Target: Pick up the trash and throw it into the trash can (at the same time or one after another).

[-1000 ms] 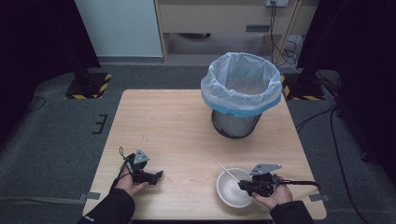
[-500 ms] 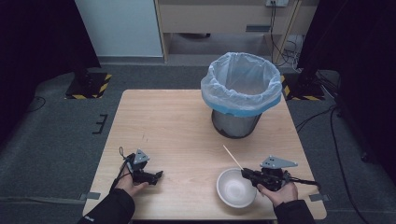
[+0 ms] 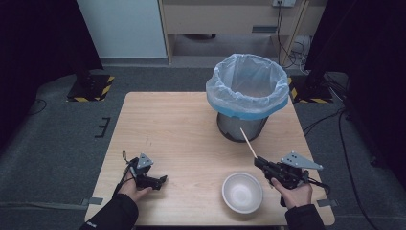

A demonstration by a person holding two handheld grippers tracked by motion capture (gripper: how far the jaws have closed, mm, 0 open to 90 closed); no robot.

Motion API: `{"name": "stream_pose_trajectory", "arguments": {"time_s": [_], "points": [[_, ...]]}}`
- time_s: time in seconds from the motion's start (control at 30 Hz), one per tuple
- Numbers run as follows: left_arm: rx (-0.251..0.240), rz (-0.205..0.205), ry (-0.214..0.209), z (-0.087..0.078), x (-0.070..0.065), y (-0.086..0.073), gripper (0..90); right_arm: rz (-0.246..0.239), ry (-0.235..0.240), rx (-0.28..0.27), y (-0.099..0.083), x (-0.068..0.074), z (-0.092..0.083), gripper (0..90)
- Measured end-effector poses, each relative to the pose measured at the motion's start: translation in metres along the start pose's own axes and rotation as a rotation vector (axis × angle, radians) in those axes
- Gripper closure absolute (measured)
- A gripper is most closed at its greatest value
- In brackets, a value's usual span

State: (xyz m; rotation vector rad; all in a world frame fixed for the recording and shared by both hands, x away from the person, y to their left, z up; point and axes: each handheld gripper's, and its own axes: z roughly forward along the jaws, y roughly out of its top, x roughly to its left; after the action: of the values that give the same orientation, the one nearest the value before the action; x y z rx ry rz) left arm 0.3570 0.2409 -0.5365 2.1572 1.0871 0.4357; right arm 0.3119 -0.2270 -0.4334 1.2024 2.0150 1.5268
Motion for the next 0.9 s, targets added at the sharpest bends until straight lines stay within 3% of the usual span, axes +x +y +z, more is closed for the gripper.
{"name": "stream_pose_trajectory", "arguments": {"time_s": [0.5,0.53,0.9], "points": [[0.0,0.0,0.0,0.0,0.0,0.0,0.0,-0.004,-0.025,-0.15,0.025,-0.01,-0.014,85.6],[0.0,0.0,0.0,0.0,0.0,0.0,0.0,0.003,-0.029,-0.178,0.031,-0.013,-0.017,85.6],[0.0,0.0,0.0,0.0,0.0,0.0,0.0,0.014,-0.042,-0.287,0.064,-0.023,-0.026,85.6]]}}
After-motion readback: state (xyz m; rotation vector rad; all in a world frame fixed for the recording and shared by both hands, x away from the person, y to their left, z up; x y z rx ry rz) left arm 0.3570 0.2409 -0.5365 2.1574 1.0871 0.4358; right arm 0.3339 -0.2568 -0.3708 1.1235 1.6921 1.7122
